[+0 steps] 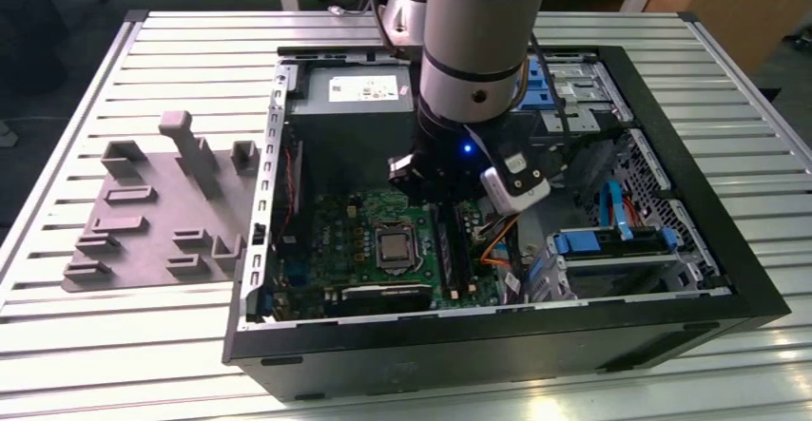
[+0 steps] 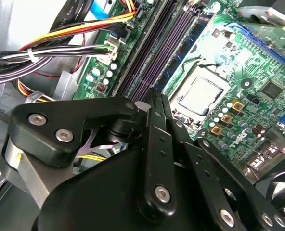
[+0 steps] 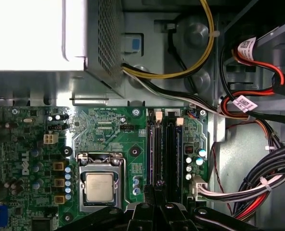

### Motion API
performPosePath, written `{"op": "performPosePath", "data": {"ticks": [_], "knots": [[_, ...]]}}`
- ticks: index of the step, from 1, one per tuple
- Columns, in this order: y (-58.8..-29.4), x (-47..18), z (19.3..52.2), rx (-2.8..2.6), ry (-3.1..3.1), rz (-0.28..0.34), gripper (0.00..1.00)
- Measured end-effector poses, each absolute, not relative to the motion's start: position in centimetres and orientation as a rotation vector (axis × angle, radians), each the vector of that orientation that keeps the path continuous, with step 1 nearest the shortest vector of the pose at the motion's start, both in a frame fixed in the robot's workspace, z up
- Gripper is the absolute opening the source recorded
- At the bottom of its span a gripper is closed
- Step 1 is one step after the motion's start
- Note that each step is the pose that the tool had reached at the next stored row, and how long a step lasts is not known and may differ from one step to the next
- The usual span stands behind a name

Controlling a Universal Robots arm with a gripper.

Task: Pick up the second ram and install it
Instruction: 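Insert the second ram into the second slot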

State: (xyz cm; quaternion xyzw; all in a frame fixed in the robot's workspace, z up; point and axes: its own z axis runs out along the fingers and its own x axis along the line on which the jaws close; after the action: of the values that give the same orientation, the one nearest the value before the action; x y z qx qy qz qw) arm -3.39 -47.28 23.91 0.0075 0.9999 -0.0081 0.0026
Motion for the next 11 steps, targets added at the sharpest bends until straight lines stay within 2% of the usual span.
{"op": "performPosePath", "data": {"ticks": [11], "knots": [[-47.51,-3.39,23.72,0.0,3.134,-0.025,0.11]]}}
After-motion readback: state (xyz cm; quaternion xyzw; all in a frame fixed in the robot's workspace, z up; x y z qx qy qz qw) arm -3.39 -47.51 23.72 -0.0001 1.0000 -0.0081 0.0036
